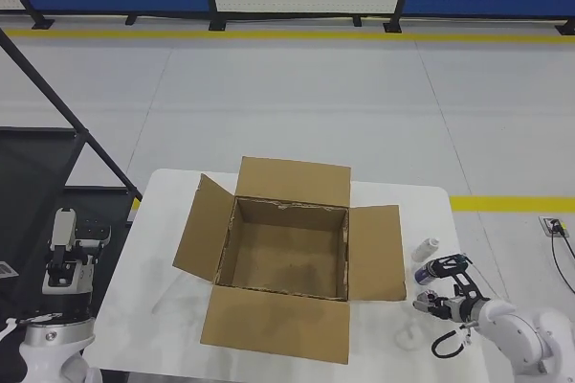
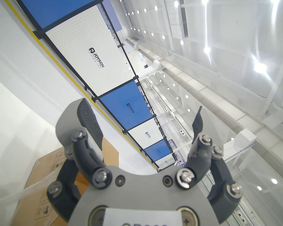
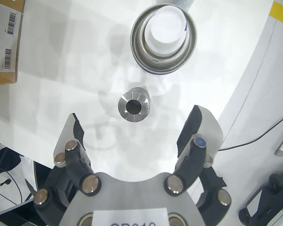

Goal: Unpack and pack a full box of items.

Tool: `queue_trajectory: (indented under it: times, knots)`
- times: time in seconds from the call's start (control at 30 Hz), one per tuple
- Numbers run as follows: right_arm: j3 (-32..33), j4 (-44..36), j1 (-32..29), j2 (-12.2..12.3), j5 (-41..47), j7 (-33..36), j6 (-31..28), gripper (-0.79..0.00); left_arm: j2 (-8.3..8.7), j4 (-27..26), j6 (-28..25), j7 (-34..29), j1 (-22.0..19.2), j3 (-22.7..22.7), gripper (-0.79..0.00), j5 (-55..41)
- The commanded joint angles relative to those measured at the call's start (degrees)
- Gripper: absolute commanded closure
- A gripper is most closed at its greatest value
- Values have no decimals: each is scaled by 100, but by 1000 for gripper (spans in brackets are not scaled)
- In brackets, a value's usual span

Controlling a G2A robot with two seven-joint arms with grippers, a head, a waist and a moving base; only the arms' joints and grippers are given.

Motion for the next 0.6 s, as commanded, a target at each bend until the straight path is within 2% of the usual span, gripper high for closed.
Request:
queue_trajectory:
  times: [0.0,0.07,0.27,0.37,0.43,0.47,0.5,0.57]
  knots:
    - [-51,152,95,-6,98,36,-28,-653,0,0,0,0,0,0,-785,0]
    - [-114,300,191,-11,166,66,-72,-576,0,0,0,0,0,0,-785,0]
    - [-265,588,384,-22,328,39,-193,-489,0,0,0,0,0,0,-785,0]
    - [-308,662,435,-23,361,34,-207,-351,0,0,0,0,0,0,-785,0]
    - [-311,709,460,-21,408,17,-210,-194,0,0,0,0,0,0,-785,0]
    - [-297,719,457,-18,442,4,-233,-28,0,0,0,0,0,0,-785,0]
    - [-268,717,440,-12,476,-15,-262,0,0,0,0,0,0,0,-785,0]
    - [-184,682,385,4,536,-57,-301,0,0,0,0,0,0,0,-785,0]
